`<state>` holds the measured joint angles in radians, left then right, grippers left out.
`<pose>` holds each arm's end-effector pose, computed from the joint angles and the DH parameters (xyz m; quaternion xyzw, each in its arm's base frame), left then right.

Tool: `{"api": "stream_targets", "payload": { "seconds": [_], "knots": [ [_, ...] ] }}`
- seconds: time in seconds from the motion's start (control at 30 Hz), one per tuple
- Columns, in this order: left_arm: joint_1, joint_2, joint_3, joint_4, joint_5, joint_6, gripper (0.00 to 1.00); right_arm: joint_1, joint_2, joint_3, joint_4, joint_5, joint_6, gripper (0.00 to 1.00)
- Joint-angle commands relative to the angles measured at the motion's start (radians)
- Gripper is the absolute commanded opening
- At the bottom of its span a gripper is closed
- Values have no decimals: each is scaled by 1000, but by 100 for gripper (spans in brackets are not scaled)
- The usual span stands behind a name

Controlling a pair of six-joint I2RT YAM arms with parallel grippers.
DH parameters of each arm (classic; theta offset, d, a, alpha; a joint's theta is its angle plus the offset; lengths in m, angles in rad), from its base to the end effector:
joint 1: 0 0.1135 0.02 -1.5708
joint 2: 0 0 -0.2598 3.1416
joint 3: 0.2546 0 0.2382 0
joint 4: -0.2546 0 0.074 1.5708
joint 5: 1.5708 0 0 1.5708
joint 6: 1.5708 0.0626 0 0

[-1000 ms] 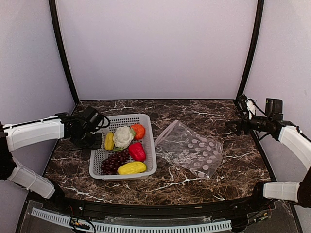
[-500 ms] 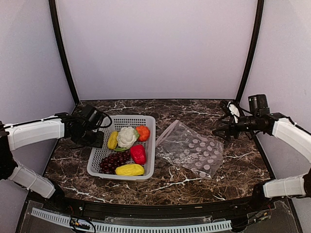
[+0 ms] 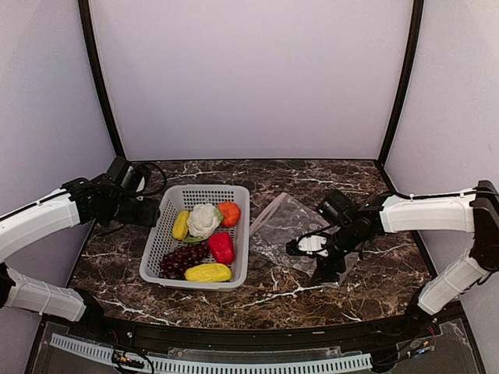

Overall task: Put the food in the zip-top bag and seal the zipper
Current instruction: Adjust the bin at the corner of the board, then adjust the zipper food storage bag at the center of the board.

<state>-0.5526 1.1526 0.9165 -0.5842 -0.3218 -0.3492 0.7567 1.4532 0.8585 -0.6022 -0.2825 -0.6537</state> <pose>0.2178 -0.1110 0.2578 0.0348 0.9196 -0.0235 0.3906 0.1793 0.1933 0.1672 -0.6505 0.7238 0.1476 0.1766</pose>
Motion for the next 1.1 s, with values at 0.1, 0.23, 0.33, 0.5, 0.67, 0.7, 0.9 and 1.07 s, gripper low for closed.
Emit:
{"api": "stream_targets", "payload": {
  "seconds": [0.1,0.23,0.33,0.5,0.67,0.7,0.9,1.07],
  "knots": [
    [5,-41,-14,-24,29,8,61,78,93,51,69,199,78,82],
    [5,-37,-13,-12,61,-4,60,78,144,53,87,315,88,63],
    [5,-33,-10,10,91,1,60,55,147,37,89,361,93,43],
    [5,-20,14,30,131,14,61,-43,48,7,60,327,70,13],
    [2,6,42,68,128,41,61,-127,-140,-17,47,265,8,0],
    [1,20,49,71,136,41,61,-140,-179,-20,48,243,-2,0],
    [-30,77,104,147,200,21,60,-173,-405,-57,57,147,-53,0],
    [-112,132,162,190,228,18,59,-178,-487,-154,18,175,-231,0]
  ]
}}
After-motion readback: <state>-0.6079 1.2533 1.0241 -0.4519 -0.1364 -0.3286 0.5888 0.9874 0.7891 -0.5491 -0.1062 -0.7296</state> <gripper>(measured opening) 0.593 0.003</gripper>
